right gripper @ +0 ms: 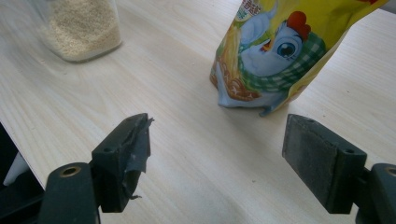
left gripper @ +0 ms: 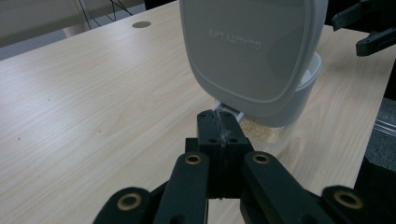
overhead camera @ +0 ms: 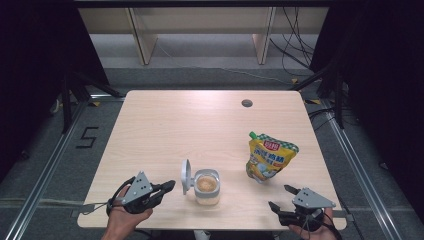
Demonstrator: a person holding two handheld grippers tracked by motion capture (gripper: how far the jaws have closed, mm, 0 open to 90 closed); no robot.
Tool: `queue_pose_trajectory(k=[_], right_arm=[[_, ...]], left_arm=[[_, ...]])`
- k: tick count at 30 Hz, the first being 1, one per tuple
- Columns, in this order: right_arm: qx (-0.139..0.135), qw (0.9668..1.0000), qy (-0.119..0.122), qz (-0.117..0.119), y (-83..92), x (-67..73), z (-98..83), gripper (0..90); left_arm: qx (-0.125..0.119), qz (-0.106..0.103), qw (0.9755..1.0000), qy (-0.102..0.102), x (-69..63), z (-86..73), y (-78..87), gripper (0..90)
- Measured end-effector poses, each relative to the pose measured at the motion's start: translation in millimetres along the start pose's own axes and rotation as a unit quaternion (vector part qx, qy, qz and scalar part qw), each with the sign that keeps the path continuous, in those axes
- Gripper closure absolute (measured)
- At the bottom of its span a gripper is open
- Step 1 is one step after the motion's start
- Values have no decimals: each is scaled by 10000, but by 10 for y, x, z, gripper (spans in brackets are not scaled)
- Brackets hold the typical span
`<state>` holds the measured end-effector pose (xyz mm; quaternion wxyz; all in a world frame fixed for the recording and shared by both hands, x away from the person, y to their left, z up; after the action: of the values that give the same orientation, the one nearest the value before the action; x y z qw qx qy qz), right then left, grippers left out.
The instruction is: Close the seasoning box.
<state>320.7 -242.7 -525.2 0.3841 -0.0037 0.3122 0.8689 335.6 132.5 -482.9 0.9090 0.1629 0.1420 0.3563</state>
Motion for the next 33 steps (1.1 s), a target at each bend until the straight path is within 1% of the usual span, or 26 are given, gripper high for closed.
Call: queue_pose_trajectory(k=[2,3,4,6,9,10,11,12,13,15,16,17,18,19,20,21,22,23,24,25,26,28,30,31,33], right_arm=[[-9,10000,5,-2,2,-2,2,248],[-8,10000,6,0,1,-2,1,249],[-1,10000,7,1,1,-1,-1,248],[-13,10000,32,5,2,1,3,249],[1,10000,4,14,-4,4,2,249],[15,10000,-45,-2,1,11,-1,249],[15,10000,-57,0,2,12,-1,249],[-2,10000,15,-2,-1,-4,0,249],[2,10000,10,-4,-1,-5,0,249],[12,10000,-22,10,0,2,-2,249],[37,9999,-128,5,5,24,-3,249],[-2,10000,15,10,-2,5,2,249],[0,10000,21,12,-2,6,3,250],[-17,10000,30,18,-7,7,6,250],[-22,10000,49,21,-7,5,7,250],[-19,10000,30,32,-4,8,8,251],[-17,10000,39,28,-4,5,7,251],[-9,10000,42,21,-5,3,5,251],[37,10000,-10,25,-6,8,-4,253],[28,10000,19,-3,-4,0,-4,253],[25,10000,20,-12,-4,-7,-6,253],[0,10000,29,-25,-2,-12,-3,253],[16,10000,-1,-10,0,-5,-5,253],[26,10000,35,-10,-7,-8,-9,253],[49,10000,-14,23,-10,7,-9,253]], left_arm=[[-53,-34,10000,-5,-6,22,2,891],[-44,-16,10000,32,-10,20,10,891],[-17,-23,10000,-29,-8,20,16,891],[23,4,10000,-44,-1,16,20,891],[-20,-26,10000,13,-23,32,14,891],[-13,-62,9999,-93,-19,44,14,891],[-24,-70,10000,-39,-28,47,10,891],[-4,-93,10000,-15,-37,50,10,891],[-35,-103,9999,-63,-42,60,3,891],[-2,-75,10000,-53,-49,63,2,891],[2,-75,10000,-31,-56,67,-4,891],[-2,-87,9999,-64,-60,73,-10,891],[23,-98,9999,-53,-69,75,-15,891],[38,-127,9999,-110,-72,81,-21,891],[35,-127,9999,-56,-84,83,-26,891],[20,-159,9998,-115,-86,97,-37,891],[34,-191,9997,-130,-92,100,-44,891],[65,-189,9997,-111,-98,103,-57,891],[34,-186,9998,-107,-104,110,-69,891],[92,-192,9996,-202,-104,115,-76,891],[80,-206,9997,-128,-117,117,-88,891],[104,-210,9995,-207,-115,129,-93,891],[86,-187,9996,-188,-117,140,-94,891],[76,-228,9994,-231,-118,150,-94,891],[82,-246,9994,-247,-125,163,-90,891]])
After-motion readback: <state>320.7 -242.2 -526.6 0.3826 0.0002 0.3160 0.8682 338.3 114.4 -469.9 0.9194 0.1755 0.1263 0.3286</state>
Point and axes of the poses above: each handheld gripper's, and its own axes: y roughly backward along the jaws, z roughly out of its top, x roughly to its left, the point moved 7 cm from there along -y, roughly forward along the jaws, and after that the axes turned 10 degrees about y, right-handed, at the moved point
